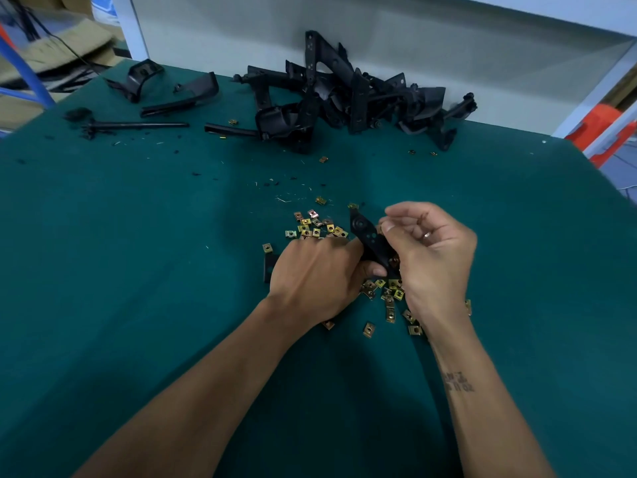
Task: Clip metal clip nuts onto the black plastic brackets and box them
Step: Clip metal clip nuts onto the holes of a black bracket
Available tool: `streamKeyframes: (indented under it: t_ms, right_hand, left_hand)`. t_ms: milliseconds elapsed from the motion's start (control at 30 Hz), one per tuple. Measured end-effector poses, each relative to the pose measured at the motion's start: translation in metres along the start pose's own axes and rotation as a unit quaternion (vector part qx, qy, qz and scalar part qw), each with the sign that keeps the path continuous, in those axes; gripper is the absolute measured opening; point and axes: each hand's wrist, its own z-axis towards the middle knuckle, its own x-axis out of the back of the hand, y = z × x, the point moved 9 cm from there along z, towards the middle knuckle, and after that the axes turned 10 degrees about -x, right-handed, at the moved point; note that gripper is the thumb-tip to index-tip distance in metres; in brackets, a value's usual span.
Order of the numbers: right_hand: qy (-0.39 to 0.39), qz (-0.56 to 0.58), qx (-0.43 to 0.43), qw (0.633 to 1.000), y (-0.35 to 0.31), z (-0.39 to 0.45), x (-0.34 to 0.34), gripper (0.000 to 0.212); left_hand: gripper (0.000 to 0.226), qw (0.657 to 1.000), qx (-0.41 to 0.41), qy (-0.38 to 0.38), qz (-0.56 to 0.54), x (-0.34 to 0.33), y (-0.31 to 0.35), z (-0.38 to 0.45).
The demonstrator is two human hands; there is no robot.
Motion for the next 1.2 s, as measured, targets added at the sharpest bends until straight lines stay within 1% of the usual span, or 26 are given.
streamKeyframes:
  t_ms: [100, 267, 400, 467, 533, 633, 800, 867, 933, 1033, 1133, 1200]
  right_hand:
    - [0.008, -0.006, 0.004, 1.000, -0.002, 0.002, 0.002, 0.023]
    - [-0.011, -0.010, -0.009, 1.000, -0.001, 0.005, 0.002, 0.025]
    - [-0.025, 0.027, -0.049, 0.998, 0.003, 0.005, 0.000, 0.024]
    - [-0.040, 0.028, -0.066, 0.997, 0.005, 0.005, -0.002, 0.022]
    - [-0.050, 0.007, -0.055, 0.997, 0.002, 0.005, -0.003, 0.023]
    - [-0.053, -0.052, -0.010, 0.997, -0.007, 0.004, -0.003, 0.033]
    - [-0.058, -0.147, 0.045, 0.986, -0.015, 0.000, -0.006, 0.038]
    - [-0.049, -0.151, 0.057, 0.986, -0.018, -0.005, -0.007, 0.038]
    - [-0.027, -0.129, 0.062, 0.989, -0.020, -0.009, -0.007, 0.040]
    - [0.018, -0.114, 0.068, 0.991, -0.022, -0.015, -0.006, 0.039]
    - [0.060, -0.117, 0.081, 0.988, -0.023, -0.021, -0.003, 0.031]
    - [0.073, -0.141, 0.107, 0.981, -0.026, -0.026, -0.004, 0.022]
  left_hand:
    - [0.052, 1.000, -0.003, 0.000, -0.006, -0.001, 0.000, 0.000]
    - [0.059, 1.000, -0.002, -0.018, 0.004, -0.006, -0.001, 0.000]
    - [0.059, 1.000, -0.007, -0.015, -0.002, -0.005, 0.000, 0.000]
    - [0.060, 1.000, -0.008, -0.017, 0.002, -0.006, 0.000, 0.000]
    - [0.059, 1.000, -0.007, -0.021, -0.001, -0.007, 0.000, 0.000]
    - [0.056, 1.000, -0.008, -0.028, -0.003, -0.006, 0.001, -0.001]
    - [0.067, 0.997, -0.005, -0.056, 0.056, -0.010, 0.002, -0.001]
    - [0.065, 0.997, 0.000, -0.057, 0.045, -0.009, 0.002, -0.001]
    - [0.060, 0.998, 0.008, -0.055, 0.033, -0.006, 0.002, -0.001]
    - [0.036, 0.999, 0.016, -0.047, 0.013, -0.006, -0.001, -0.001]
    - [0.032, 0.999, 0.028, -0.045, 0.003, -0.005, -0.003, -0.001]
    - [0.031, 0.999, 0.031, -0.044, -0.004, -0.005, -0.003, 0.000]
